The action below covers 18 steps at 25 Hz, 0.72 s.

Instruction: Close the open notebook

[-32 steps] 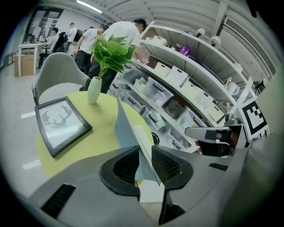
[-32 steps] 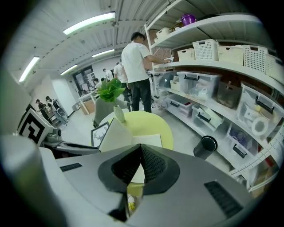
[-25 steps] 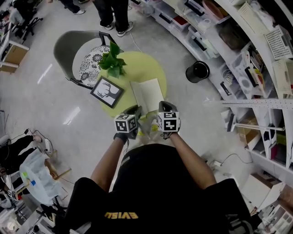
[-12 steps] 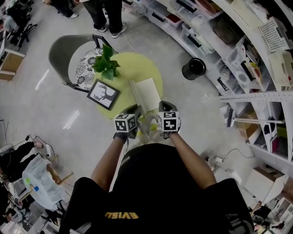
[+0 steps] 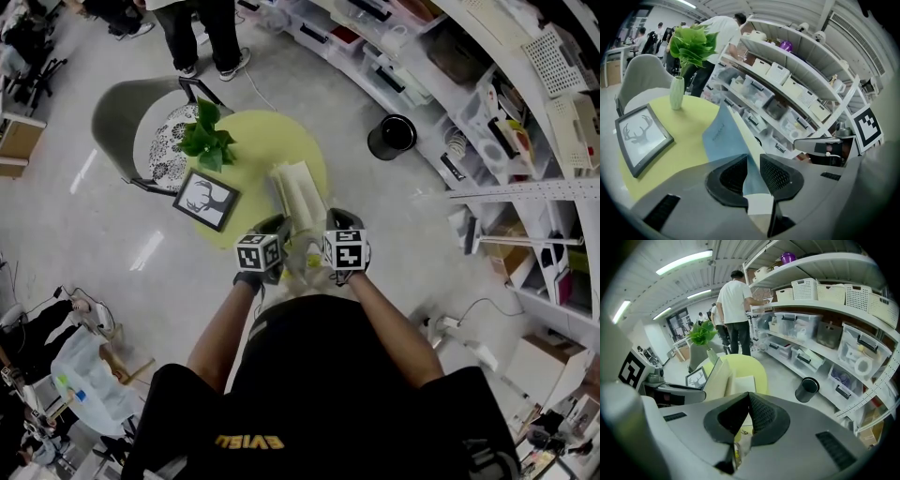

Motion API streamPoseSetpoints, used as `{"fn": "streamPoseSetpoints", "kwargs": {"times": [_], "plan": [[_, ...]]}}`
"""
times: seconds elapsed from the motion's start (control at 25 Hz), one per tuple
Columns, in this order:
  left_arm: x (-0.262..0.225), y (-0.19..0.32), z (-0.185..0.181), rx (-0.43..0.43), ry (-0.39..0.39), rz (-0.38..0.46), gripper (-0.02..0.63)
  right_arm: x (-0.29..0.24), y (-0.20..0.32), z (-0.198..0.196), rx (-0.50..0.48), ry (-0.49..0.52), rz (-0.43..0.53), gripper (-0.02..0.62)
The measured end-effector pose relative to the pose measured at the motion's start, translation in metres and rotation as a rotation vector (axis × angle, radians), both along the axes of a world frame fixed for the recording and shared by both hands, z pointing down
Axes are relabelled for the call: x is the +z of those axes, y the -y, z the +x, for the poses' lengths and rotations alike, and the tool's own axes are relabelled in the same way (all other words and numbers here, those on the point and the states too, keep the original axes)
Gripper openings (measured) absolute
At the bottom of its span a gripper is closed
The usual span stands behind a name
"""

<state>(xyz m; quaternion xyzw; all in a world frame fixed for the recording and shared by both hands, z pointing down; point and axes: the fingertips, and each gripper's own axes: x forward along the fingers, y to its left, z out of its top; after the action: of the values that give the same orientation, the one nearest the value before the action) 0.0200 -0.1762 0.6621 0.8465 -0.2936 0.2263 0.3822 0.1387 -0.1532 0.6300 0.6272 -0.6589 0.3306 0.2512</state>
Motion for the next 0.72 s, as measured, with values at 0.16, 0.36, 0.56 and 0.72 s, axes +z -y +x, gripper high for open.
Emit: {"fn": "streamPoseSetpoints", "kwargs": {"times": [0.16, 0.36, 0.56, 0.72], "plan": [[0.003, 0.001, 0.009, 0.017, 0.000, -0.007, 0.095, 0.003, -0.002, 0.007, 0.017, 0.006, -0.002, 0.000], [0.008, 0.000, 0.022, 0.047, 0.003, -0.023, 0.095, 0.008, -0.007, 0.018, 0.044, 0.008, -0.019, 0.000], [0.014, 0.002, 0.039, 0.078, 0.012, -0.029, 0.095, 0.014, -0.015, 0.033, 0.080, 0.018, -0.030, 0.001], [0.021, 0.003, 0.052, 0.099, 0.023, -0.043, 0.095, 0.024, -0.023, 0.041, 0.111, 0.028, -0.051, 0.000]]}}
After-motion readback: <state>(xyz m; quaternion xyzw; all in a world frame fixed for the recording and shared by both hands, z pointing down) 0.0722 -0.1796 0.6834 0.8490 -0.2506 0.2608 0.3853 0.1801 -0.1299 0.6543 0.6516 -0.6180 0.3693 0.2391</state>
